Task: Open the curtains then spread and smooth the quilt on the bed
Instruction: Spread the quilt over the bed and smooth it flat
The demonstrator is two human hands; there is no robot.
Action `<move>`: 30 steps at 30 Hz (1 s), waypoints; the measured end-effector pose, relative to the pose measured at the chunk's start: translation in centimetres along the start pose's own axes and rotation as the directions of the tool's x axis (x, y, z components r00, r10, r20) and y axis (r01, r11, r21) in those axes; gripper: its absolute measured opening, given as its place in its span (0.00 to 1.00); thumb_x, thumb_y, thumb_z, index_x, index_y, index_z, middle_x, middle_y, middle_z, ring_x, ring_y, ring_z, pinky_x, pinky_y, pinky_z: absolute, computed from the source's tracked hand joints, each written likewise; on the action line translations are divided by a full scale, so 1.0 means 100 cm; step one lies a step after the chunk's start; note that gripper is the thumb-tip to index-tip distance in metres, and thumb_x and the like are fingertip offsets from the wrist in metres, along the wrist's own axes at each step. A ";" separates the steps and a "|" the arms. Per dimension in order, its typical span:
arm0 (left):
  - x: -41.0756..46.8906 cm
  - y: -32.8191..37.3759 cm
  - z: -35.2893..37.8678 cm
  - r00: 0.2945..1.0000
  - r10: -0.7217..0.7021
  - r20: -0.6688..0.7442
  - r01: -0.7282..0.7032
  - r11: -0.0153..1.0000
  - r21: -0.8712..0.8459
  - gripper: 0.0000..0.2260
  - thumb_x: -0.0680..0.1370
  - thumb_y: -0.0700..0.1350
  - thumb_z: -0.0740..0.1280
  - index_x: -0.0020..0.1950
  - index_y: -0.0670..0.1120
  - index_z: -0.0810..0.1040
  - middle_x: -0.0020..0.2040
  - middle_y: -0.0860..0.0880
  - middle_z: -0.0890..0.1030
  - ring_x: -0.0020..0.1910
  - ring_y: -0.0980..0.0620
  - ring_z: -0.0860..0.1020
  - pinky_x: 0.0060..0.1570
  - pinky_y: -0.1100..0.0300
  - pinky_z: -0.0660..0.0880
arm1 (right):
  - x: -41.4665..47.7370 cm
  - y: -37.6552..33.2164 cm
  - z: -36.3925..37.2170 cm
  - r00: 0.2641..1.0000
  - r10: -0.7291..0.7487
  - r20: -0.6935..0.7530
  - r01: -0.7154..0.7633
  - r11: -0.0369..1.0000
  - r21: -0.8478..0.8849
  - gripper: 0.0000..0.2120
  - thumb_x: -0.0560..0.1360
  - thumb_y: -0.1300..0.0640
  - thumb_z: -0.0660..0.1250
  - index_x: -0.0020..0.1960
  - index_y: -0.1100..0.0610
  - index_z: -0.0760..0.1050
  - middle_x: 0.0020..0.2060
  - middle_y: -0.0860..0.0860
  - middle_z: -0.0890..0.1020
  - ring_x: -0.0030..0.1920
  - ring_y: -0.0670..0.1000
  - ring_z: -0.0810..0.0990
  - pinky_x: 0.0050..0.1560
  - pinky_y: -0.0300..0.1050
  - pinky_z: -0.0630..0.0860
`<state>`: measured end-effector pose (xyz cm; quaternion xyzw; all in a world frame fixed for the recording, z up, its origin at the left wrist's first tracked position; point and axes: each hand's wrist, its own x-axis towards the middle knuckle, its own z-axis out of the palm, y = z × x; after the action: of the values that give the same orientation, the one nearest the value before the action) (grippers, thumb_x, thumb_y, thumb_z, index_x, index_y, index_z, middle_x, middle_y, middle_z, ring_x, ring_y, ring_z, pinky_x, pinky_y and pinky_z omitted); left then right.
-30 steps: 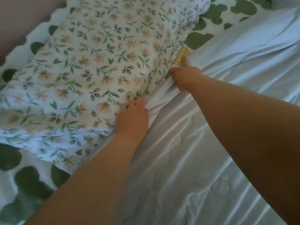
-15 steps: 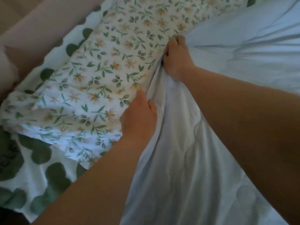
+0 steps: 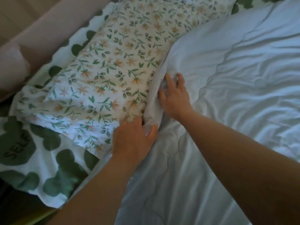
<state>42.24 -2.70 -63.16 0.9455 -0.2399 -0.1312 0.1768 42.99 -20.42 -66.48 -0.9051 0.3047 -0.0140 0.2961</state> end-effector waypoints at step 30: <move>-0.172 -0.071 0.024 0.880 0.441 0.178 -0.469 0.867 0.170 0.26 0.69 0.55 0.61 0.64 0.47 0.72 0.63 0.41 0.72 0.61 0.39 0.72 0.62 0.43 0.66 | -0.282 0.019 0.042 0.920 0.193 0.342 -0.117 0.966 -0.230 0.46 0.71 0.37 0.67 0.78 0.46 0.43 0.78 0.53 0.49 0.77 0.54 0.52 0.75 0.50 0.50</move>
<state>29.74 11.13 -65.35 0.8645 -0.4797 -0.1228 0.0866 19.90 -3.62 -66.58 -0.8907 0.3157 0.2080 0.2523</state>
